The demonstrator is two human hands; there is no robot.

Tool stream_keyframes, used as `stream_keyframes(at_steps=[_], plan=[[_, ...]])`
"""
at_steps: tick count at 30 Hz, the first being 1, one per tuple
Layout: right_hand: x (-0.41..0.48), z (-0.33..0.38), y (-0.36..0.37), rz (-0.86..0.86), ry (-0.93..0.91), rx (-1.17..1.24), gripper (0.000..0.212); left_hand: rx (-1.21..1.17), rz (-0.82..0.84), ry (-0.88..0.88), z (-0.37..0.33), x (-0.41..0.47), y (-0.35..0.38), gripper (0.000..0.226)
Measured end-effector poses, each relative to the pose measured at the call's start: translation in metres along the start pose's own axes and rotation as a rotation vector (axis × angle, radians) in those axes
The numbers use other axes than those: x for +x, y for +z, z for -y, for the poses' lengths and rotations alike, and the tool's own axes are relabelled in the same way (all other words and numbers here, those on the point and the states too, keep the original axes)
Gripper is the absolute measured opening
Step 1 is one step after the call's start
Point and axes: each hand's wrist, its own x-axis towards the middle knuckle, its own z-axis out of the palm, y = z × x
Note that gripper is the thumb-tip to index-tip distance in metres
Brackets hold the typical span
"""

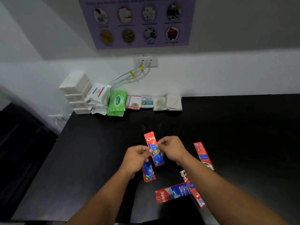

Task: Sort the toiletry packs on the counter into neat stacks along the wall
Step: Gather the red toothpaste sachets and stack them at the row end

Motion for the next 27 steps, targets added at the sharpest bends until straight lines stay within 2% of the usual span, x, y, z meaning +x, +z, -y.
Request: stream_keyframes(at_steps=[3,9,14,20,27], plan=[[-0.001,-0.002,0.015,0.063,0.061,-0.013,0.004,0.041,-0.056,-0.049,0.014,-0.003,-0.009,0.007],[-0.003,-0.022,0.033,0.181,0.152,-0.330,0.005,0.121,-0.123,-0.195,0.034,-0.002,-0.018,0.014],[-0.003,-0.029,0.045,0.159,0.111,-0.495,0.022,0.321,-0.109,-0.233,0.038,0.004,-0.018,0.012],[0.001,-0.023,0.052,0.100,0.129,-0.559,0.025,0.562,-0.187,-0.197,0.036,0.002,-0.011,0.013],[0.011,-0.012,0.055,0.150,0.265,-0.388,0.032,0.415,-0.150,-0.231,0.037,0.000,-0.005,0.008]])
